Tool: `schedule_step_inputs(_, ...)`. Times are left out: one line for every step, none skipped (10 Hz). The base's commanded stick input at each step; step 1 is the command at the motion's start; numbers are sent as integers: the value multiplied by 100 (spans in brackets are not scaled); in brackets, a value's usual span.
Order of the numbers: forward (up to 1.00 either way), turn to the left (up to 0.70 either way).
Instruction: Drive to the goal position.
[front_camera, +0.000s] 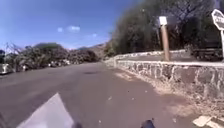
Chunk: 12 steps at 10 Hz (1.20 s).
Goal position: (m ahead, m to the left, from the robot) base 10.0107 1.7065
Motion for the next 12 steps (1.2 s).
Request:
schedule_step_inputs(50,0)
schedule_step_inputs(50,0)
schedule_step_inputs(50,0)
schedule_step_inputs(50,0)
schedule_step_inputs(50,0)
schedule_step_inputs(50,0)
schedule_step_inputs(50,0)
schedule_step_inputs(50,0)
schedule_step_inputs(50,0)
schedule_step_inputs(50,0)
schedule_step_inputs(50,0)
schedule_step_inputs(50,0)
